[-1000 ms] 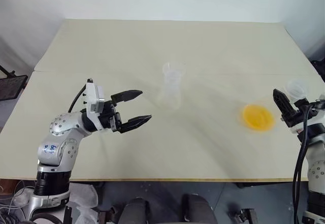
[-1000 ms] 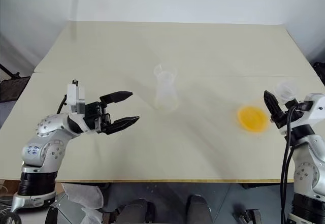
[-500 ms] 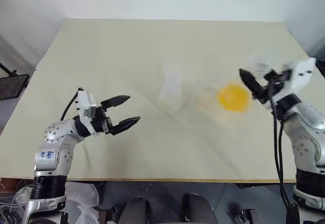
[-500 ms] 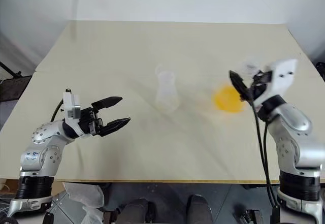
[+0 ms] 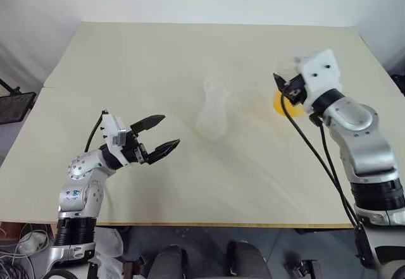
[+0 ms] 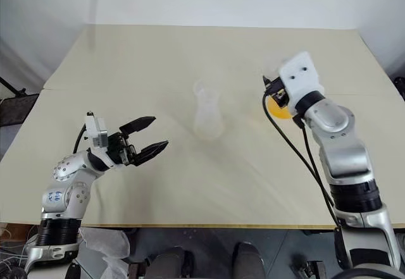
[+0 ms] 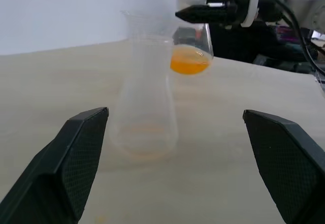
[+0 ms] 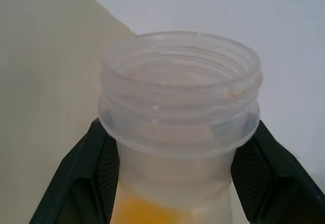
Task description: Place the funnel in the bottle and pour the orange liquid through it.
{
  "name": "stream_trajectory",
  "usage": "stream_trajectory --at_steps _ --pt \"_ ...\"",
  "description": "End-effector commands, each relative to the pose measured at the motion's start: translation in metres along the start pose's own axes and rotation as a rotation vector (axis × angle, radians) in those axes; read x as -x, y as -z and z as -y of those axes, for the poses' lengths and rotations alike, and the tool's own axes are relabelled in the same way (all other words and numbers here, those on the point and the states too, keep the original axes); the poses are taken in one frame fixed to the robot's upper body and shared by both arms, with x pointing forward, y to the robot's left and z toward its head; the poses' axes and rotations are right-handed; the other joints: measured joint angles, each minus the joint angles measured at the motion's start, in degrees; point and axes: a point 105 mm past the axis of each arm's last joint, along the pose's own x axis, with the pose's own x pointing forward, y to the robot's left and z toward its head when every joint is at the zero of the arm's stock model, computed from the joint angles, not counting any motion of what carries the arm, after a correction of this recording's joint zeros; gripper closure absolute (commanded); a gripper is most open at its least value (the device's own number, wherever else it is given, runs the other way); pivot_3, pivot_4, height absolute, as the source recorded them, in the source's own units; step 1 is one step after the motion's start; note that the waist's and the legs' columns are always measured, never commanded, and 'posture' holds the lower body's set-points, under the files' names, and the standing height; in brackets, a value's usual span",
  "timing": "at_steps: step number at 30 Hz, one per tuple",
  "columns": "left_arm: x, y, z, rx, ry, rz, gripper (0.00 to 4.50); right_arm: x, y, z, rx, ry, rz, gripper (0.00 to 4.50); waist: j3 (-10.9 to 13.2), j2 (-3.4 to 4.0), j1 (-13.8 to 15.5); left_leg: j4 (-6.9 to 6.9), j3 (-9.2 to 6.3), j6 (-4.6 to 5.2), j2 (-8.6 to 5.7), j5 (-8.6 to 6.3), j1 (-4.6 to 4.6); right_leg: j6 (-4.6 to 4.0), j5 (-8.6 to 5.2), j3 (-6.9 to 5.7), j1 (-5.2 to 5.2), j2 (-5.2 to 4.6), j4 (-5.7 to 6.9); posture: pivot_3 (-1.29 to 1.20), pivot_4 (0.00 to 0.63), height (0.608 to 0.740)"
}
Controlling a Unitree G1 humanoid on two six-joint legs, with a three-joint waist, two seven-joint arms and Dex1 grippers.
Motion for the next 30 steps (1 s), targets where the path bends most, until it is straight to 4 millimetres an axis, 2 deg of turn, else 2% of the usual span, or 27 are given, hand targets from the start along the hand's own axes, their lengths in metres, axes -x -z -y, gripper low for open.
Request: stream_trajectory --at_steps 1,2,5,11,30 --pt "-0.008 -0.008 0.001 -0.050 0.004 0.029 0.00 -0.008 -0.029 0.002 0.258 0.000 0.111 1.96 0.00 0.00 -0.25 0.00 -0.02 0.00 0.00 0.00 -0.01 0.00 0.00 0.00 0.00 0.00 0.00 0.00 0.150 0.740" --pt "-0.009 -0.007 0.001 -0.052 0.002 0.030 0.00 -0.012 -0.032 -0.002 0.317 -0.009 0.119 1.96 0.00 0.00 -0.47 0.00 -0.03 0.00 -0.01 0.00 -0.02 0.00 0.00 0.00 0.00 -0.01 -0.01 0.00 0.150 0.740" --pt "-0.013 -0.005 0.001 -0.055 -0.003 0.032 0.00 -0.025 -0.043 -0.011 0.351 -0.019 0.150 1.96 0.00 0.00 -1.04 0.01 -0.07 0.00 0.00 0.00 -0.03 0.00 0.00 -0.01 0.00 -0.01 -0.02 0.00 0.150 0.740" --pt "-0.019 -0.005 0.001 -0.075 -0.015 0.028 0.00 -0.039 -0.061 -0.030 0.489 -0.066 0.213 1.96 0.00 0.00 -1.30 0.00 -0.24 0.00 0.03 0.00 -0.03 0.00 0.00 -0.06 -0.02 0.00 0.00 0.00 0.150 0.740" --pt "-0.028 -0.009 0.003 -0.098 -0.047 0.041 0.00 -0.043 -0.076 -0.041 0.808 -0.042 0.322 1.96 0.00 0.00 -1.28 0.09 -0.61 -0.01 -0.01 0.00 -0.32 0.00 0.00 -0.33 -0.07 -0.04 -0.01 0.00 0.150 0.740"
